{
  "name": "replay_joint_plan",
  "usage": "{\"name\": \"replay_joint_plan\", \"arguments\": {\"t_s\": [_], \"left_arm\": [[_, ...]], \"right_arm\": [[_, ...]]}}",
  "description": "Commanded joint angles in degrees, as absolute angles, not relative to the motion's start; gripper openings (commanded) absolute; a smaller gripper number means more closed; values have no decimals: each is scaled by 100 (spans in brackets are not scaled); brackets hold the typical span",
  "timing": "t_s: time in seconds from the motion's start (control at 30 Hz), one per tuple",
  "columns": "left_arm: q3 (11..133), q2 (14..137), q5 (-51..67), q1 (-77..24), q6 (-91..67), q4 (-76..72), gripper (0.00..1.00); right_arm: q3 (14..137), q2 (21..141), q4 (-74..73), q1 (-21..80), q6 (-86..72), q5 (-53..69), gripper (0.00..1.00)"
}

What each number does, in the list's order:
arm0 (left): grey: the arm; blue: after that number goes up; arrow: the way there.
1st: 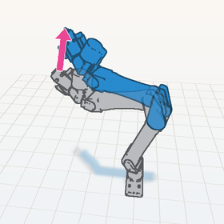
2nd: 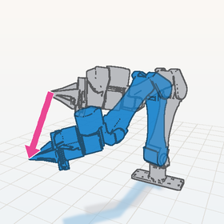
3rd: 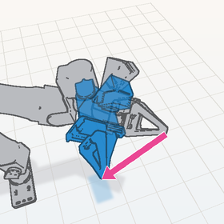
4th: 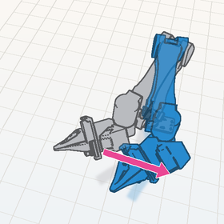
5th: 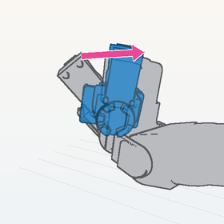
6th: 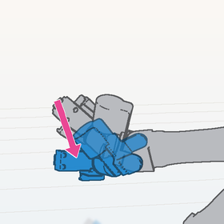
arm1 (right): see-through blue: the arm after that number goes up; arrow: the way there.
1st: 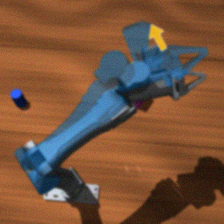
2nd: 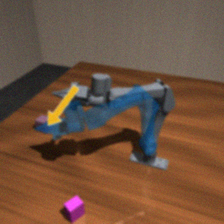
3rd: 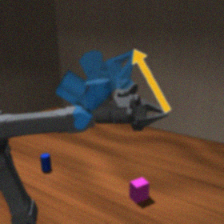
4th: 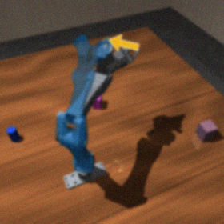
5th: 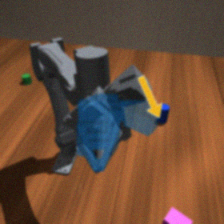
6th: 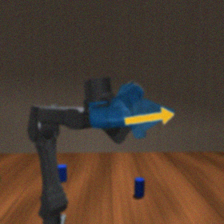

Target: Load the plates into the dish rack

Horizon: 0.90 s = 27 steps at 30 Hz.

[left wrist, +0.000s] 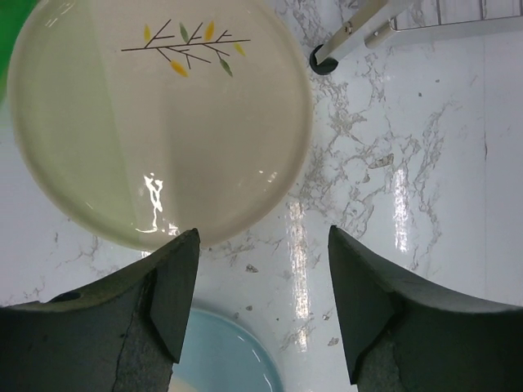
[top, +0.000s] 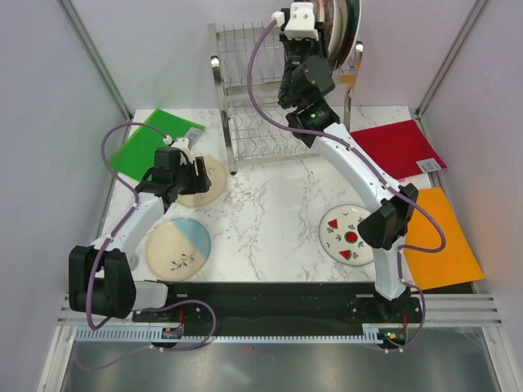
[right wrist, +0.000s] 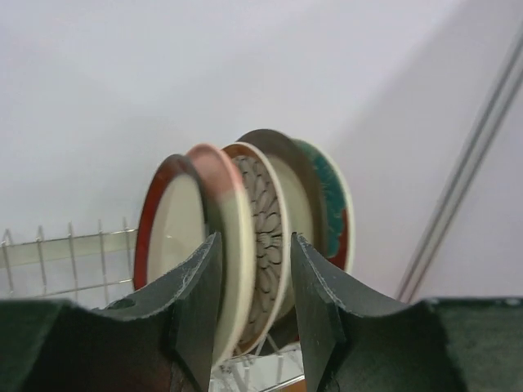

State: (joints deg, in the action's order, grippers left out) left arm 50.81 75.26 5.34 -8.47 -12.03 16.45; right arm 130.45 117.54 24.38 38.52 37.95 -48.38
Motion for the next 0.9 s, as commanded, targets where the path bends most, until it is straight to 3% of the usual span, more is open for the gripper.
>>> {"name": "replay_joint_plan", "arguments": {"t_s": [0.0, 0.07, 0.13, 0.23, 0.27, 0.33, 0.37, 0.53, 0.6, 0.7, 0.77, 0.87], "left_arm": [[5405, 7225, -182, -818, -836, 1862, 73], [5431, 7093, -613, -634, -625, 1959, 74], [5440, 6935, -598, -388, -528, 2205, 79], [5379, 6987, 304, 157, -247, 2417, 82], [5353, 7031, 464, 306, -124, 2417, 82], [5396, 7302, 798, 360, -9, 2478, 80], [5440, 7408, 843, 378, 174, 2496, 79], [5712, 8033, 834, 466, 482, 3048, 73], [5818, 7911, 896, 667, 860, 3418, 72], [5897, 7507, 1125, 1115, 1545, 4136, 71], [6046, 7392, 1186, 1378, 2193, 4594, 66], [5986, 7155, 1143, 1415, 3048, 5456, 34]], "right_arm": [[12614, 10892, 2471, 3928, 4034, -5264, 46], [12367, 10610, 2085, 4129, 3755, -5641, 43], [11850, 10039, 639, 4314, 2732, -5731, 43], [10533, 9055, -1288, 4657, 1586, -5100, 56], [10225, 8827, -1666, 4745, 886, -4462, 72], [9381, 8272, -2494, 4746, 292, -3713, 84], [9108, 8123, -2644, 4755, 20, -2856, 84], [7692, 7445, -2856, 4615, -808, -804, 91], [7289, 7374, -2665, 4465, -1097, 370, 95], [6622, 7418, -1946, 4430, -1361, 1202, 98], [6338, 7435, -1575, 4430, -1476, 1406, 98], [5995, 7540, -1073, 4430, -1477, 1292, 98]]}}
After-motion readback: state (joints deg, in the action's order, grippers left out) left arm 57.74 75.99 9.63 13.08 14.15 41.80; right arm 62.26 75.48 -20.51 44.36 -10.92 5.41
